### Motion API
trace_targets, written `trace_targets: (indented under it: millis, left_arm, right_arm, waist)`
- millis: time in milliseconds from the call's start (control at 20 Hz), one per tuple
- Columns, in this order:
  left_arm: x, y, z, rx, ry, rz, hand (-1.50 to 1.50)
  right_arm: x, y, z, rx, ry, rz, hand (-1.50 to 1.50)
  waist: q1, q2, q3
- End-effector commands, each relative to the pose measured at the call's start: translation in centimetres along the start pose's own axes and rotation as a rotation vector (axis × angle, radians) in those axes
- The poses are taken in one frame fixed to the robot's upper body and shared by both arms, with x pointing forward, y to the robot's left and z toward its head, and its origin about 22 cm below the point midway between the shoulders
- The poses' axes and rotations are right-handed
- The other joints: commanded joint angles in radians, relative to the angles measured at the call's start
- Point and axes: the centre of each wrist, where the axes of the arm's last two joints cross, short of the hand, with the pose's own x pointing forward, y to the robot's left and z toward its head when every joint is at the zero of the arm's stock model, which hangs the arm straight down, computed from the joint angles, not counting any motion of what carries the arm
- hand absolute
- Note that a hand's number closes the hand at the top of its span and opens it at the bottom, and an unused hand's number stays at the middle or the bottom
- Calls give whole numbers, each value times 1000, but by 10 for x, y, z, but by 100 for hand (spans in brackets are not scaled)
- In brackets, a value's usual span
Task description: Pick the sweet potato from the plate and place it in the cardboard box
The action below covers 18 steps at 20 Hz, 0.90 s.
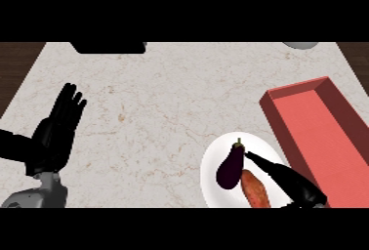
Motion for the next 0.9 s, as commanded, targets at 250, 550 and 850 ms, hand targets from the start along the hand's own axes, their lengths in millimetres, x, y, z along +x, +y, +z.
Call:
trace_targets:
  millis: [250,550,850]
  left_arm:
    - [-13,-12,-2,5,15,11,0]
    - [20,5,0,0,-2,4,0]
    - [1,-4,-4,7,22,0,0]
  right_arm:
    - [-1,5,1,-19,-21,51,150]
    - [11,-9,4,-87,-111,150,150]
    - [62,41,-19,-238,-124,267,150]
  waist:
    - [-1,0,0]
    - [0,-1,0]
    - [-2,-2,0]
